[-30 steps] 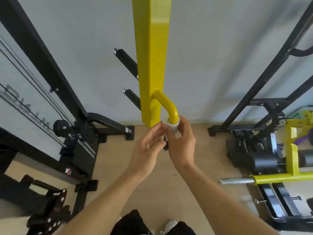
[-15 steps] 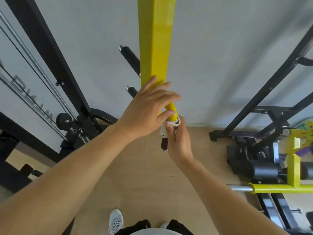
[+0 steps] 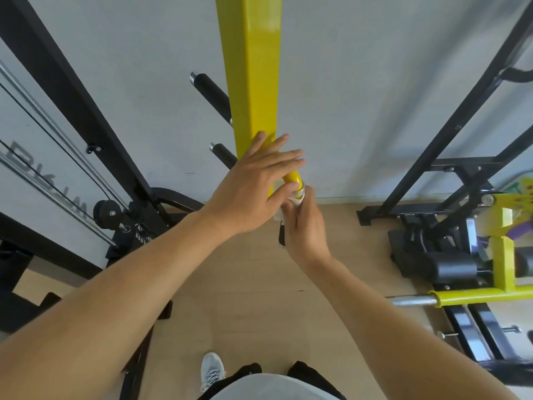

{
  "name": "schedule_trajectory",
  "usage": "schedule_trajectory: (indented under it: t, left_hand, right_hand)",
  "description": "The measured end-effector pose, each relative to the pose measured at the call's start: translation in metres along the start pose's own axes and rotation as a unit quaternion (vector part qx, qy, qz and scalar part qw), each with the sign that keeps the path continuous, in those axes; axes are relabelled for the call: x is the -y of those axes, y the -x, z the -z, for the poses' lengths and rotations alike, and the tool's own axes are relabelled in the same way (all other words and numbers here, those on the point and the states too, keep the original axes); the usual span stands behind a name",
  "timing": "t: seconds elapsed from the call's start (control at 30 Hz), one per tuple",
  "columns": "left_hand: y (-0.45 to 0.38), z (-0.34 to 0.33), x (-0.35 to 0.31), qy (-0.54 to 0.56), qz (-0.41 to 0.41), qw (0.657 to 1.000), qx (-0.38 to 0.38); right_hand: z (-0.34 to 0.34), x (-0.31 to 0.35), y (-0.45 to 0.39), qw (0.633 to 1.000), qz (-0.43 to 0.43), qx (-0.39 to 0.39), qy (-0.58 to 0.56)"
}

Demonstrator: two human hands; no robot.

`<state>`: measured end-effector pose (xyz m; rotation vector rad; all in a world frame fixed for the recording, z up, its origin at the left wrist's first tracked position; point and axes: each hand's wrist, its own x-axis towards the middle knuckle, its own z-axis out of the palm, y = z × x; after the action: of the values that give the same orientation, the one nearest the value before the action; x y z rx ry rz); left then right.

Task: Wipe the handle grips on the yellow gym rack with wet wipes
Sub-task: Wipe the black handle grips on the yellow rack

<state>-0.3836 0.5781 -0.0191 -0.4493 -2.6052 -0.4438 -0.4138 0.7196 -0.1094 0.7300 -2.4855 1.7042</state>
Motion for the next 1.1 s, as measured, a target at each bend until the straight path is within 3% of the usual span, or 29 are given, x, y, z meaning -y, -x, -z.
schedule_trajectory:
  t: [0.2,0.4,0.5,0.7,0.97,1.1]
  left_hand:
    - [0.0,0.001,0.004,0.017,-0.011,1.0,0.013]
    - [0.002,0.001,0.007,0.052,-0.04,0.998,0.016]
    - [0.004,-0.001,0.005,0.077,-0.041,0.996,0.011]
    - [0.003,0.001,0.008,0.099,-0.029,0.994,0.029]
    - [0.008,-0.001,0.015,0.097,-0.062,0.993,0.013]
    - [0.014,-0.001,0.013,0.074,-0.068,0.995,0.021]
  right_hand:
    - [-0.018,-0.047,0.033,0.992,-0.072,0.039,0.096]
    - [-0.012,-0.004,0.007,0.996,-0.024,-0.081,0.002]
    - [-0.02,-0.001,0.009,0.991,-0.037,-0.126,0.018]
    - [-0.037,-0.035,0.032,0.976,-0.15,-0.1,0.124]
    - [-0.027,0.023,0.001,0.981,-0.065,-0.183,-0.013]
    - [-0.037,-0.005,0.019,0.979,-0.149,-0.137,-0.024]
